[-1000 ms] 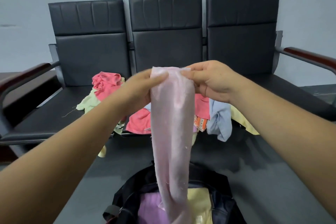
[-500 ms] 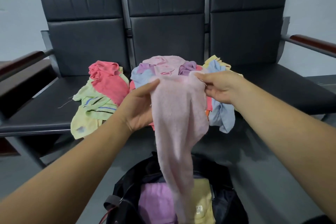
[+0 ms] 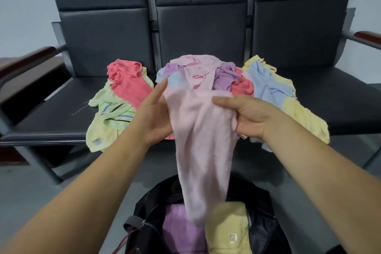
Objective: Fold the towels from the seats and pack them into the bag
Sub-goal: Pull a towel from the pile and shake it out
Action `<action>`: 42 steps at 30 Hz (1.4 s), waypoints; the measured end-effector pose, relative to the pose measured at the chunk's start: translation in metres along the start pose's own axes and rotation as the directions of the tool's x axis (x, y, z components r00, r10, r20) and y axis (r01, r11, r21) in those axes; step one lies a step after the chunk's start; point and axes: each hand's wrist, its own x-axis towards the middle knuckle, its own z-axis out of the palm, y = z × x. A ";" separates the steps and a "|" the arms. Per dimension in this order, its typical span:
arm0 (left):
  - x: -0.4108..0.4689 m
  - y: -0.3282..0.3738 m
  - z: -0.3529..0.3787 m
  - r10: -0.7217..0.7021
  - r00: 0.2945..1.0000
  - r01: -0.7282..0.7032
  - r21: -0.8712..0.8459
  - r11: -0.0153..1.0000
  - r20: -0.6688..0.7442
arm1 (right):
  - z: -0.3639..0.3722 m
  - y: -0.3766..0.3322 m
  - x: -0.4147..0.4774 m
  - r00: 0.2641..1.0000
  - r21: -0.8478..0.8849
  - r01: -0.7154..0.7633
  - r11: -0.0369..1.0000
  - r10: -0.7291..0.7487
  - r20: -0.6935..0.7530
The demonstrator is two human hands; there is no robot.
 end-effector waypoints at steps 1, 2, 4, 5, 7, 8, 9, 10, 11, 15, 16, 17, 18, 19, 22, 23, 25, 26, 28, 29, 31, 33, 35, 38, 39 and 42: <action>-0.001 -0.003 -0.004 -0.051 0.998 0.048 0.138 0.989 0.020 | 0.004 -0.004 0.000 0.999 0.044 0.037 0.998 -0.036 -0.024; -0.001 -0.007 -0.009 -0.112 0.993 0.099 0.277 0.956 0.033 | 0.008 -0.009 -0.001 0.997 0.088 0.061 0.994 -0.056 -0.057; -0.002 -0.018 -0.012 -0.224 0.974 0.169 0.531 0.831 0.040 | 0.010 -0.017 -0.003 0.992 0.156 0.080 0.985 -0.064 -0.108; -0.003 -0.024 -0.011 -0.258 0.966 0.185 0.618 0.764 0.030 | 0.010 -0.019 -0.003 0.990 0.164 0.079 0.983 -0.058 -0.132; -0.004 -0.032 -0.007 -0.260 0.966 0.197 0.644 0.739 0.002 | 0.006 -0.020 -0.004 0.982 0.155 0.057 0.986 -0.028 -0.188; -0.005 -0.033 -0.006 -0.233 0.972 0.198 0.583 0.788 -0.016 | 0.003 -0.020 -0.004 0.978 0.154 0.051 0.987 -0.018 -0.210; -0.007 -0.033 -0.002 -0.212 0.977 0.194 0.491 0.849 -0.020 | 0.000 -0.020 -0.005 0.975 0.154 0.054 0.987 -0.019 -0.222; -0.007 -0.033 0.001 -0.200 0.980 0.193 0.387 0.902 -0.022 | -0.004 -0.019 -0.006 0.976 0.161 0.067 0.985 -0.031 -0.216; -0.008 -0.033 0.003 -0.194 0.981 0.193 0.281 0.940 -0.023 | -0.006 -0.018 -0.007 0.983 0.184 0.075 0.980 -0.042 -0.179; -0.010 -0.024 0.016 -0.104 0.994 0.100 -0.141 0.985 -0.023 | -0.006 0.002 -0.012 0.999 0.159 0.001 0.987 -0.008 0.042; -0.011 -0.021 0.017 -0.063 0.998 0.057 -0.205 0.977 -0.024 | -0.006 0.009 -0.011 0.997 0.128 -0.023 0.992 0.014 0.073; -0.012 -0.018 0.017 -0.030 0.999 0.025 -0.232 0.972 -0.019 | -0.004 0.016 -0.010 0.994 0.105 -0.037 0.994 0.026 0.106; -0.012 -0.017 0.015 -0.009 1.000 0.005 -0.231 0.973 -0.015 | -0.002 0.021 -0.009 0.993 0.090 -0.036 0.995 0.026 0.117; -0.013 -0.015 0.014 0.000 1.000 -0.002 -0.204 0.979 -0.010 | 0.000 0.022 -0.008 0.994 0.080 -0.025 0.997 0.017 0.104; -0.015 -0.011 0.008 0.011 0.998 -0.004 0.116 0.993 -0.063 | 0.004 0.018 -0.007 0.999 0.049 0.041 0.998 -0.042 0.018; -0.016 -0.011 0.004 0.014 0.995 0.012 0.255 0.967 -0.098 | 0.003 0.017 -0.006 0.998 0.038 0.064 0.997 -0.065 0.001; -0.018 -0.009 -0.001 0.005 0.984 0.073 0.437 0.896 -0.176 | 0.000 0.015 -0.006 0.995 0.038 0.097 0.995 -0.096 -0.035; -0.020 -0.008 -0.003 -0.002 0.979 0.099 0.465 0.880 -0.203 | -0.002 0.014 -0.007 0.993 0.044 0.111 0.993 -0.109 -0.043; -0.022 -0.003 -0.006 -0.001 0.973 0.110 0.456 0.883 -0.231 | -0.006 0.011 -0.009 0.990 0.047 0.136 0.990 -0.134 -0.045; -0.023 0.000 -0.006 0.011 0.971 0.102 0.452 0.886 -0.240 | -0.008 0.009 -0.011 0.990 0.040 0.133 0.990 -0.131 -0.049; -0.024 0.006 -0.005 0.048 0.970 0.067 0.456 0.888 -0.237 | -0.010 0.005 -0.014 0.994 0.006 0.090 0.996 -0.090 -0.062; -0.024 0.007 -0.002 0.085 0.970 0.028 0.453 0.891 -0.226 | -0.011 0.002 -0.018 0.997 0.015 0.047 0.999 -0.046 -0.060; -0.023 0.006 0.001 0.116 0.969 -0.004 0.450 0.893 -0.220 | -0.011 -0.001 -0.022 0.998 0.101 0.053 0.993 -0.051 -0.029; -0.023 0.005 0.004 0.155 0.971 -0.060 0.435 0.898 -0.185 | -0.011 -0.001 -0.021 0.997 0.120 0.075 0.990 -0.074 -0.012; -0.023 0.006 0.004 0.163 0.970 -0.067 0.449 0.891 -0.178 | -0.013 0.000 -0.018 0.994 0.057 0.099 0.993 -0.097 -0.041; -0.025 0.009 0.004 0.160 0.973 -0.034 0.586 0.810 -0.165 | -0.016 0.001 -0.014 0.968 -0.131 0.171 0.976 -0.191 -0.163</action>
